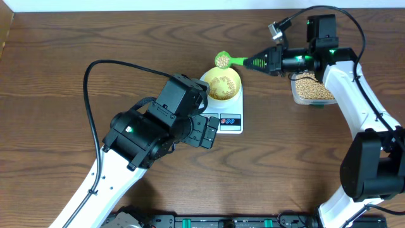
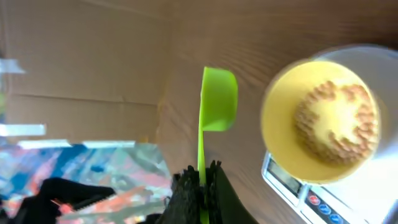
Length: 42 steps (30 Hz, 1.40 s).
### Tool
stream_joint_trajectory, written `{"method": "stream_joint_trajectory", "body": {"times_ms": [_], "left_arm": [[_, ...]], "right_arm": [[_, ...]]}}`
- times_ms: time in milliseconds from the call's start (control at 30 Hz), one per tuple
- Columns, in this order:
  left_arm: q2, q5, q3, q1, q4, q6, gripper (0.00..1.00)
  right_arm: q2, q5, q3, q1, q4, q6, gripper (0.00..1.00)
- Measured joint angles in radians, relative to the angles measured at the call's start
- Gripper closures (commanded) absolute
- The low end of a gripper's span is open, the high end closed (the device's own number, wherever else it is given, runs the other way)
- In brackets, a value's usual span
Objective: Scoop item into bowl and weigh 50g on scale
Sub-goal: 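Lift the filled scoop and carry it over the yellow bowl, then tip the scoop with the right gripper to pour soybeans into bowl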
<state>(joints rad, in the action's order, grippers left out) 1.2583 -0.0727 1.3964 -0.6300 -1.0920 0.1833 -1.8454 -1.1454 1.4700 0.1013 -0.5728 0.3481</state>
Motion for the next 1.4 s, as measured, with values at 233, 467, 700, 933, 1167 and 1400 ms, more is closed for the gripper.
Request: {"method": "stream_joint_trajectory", "body": {"times_ms": [233, 467, 700, 933, 1167, 1400], "left_arm": [[0.000, 0.000, 0.000, 0.000, 0.000, 0.000, 0.00], [0.000, 0.000, 0.000, 0.000, 0.000, 0.000, 0.00], [0.000, 0.000, 0.000, 0.000, 0.000, 0.000, 0.00], [0.000, 0.000, 0.000, 0.000, 0.000, 0.000, 0.00], [0.000, 0.000, 0.000, 0.000, 0.000, 0.000, 0.00], [0.000, 0.000, 0.000, 0.000, 0.000, 0.000, 0.00]], "right_arm": [[0.000, 0.142, 0.000, 0.048, -0.101, -0.047, 0.99], [0.000, 0.246, 0.003, 0.084, -0.176, -0.080, 0.99], [-0.003, 0.444, 0.126, 0.143, -0.354, -0.158, 0.99], [-0.003, 0.610, 0.187, 0.185, -0.382, -0.195, 0.98], [-0.003, 0.670, 0.187, 0.203, -0.383, -0.230, 0.98], [-0.003, 0.733, 0.187, 0.262, -0.379, -0.280, 0.98]]}}
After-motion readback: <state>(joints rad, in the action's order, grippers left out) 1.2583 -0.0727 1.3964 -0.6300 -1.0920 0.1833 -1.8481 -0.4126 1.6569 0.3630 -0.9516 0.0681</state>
